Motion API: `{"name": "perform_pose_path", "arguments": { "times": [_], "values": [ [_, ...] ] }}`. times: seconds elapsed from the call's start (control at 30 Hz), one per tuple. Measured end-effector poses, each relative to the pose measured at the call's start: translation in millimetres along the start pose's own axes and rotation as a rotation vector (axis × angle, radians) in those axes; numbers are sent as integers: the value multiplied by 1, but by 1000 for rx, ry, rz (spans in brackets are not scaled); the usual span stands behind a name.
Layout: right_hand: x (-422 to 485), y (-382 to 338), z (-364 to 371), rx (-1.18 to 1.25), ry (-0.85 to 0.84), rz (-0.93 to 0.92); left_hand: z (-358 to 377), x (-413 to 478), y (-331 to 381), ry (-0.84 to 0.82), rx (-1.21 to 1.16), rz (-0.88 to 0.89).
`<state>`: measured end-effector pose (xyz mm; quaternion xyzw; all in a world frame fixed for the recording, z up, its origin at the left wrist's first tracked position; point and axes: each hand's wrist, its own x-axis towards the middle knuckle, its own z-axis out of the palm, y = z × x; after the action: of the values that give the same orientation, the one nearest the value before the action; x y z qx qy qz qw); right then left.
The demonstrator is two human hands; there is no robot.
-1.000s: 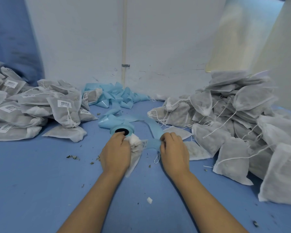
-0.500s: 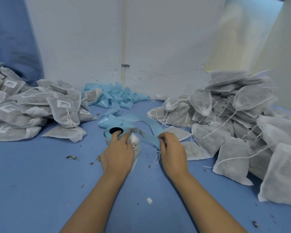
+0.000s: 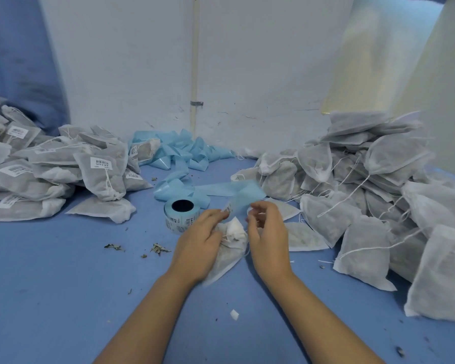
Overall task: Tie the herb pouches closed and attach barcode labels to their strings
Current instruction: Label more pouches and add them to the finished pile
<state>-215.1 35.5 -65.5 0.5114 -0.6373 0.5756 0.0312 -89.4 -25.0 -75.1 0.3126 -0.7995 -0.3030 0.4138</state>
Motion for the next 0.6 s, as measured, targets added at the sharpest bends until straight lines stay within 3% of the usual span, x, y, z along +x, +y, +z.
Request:
{"name": "perform_pose_path", "arguments": {
  "times": [0.2, 0.4, 0.6],
  "values": [
    [-2, 1, 0, 15, -177, 96, -2, 0, 3, -71, -233, -77],
    [0, 2, -5, 217, -380, 213, -5, -3, 10, -72, -448, -164],
    [0, 7, -3, 206, -316, 222, -5, -1, 9, -68, -412, -201]
  ]
}}
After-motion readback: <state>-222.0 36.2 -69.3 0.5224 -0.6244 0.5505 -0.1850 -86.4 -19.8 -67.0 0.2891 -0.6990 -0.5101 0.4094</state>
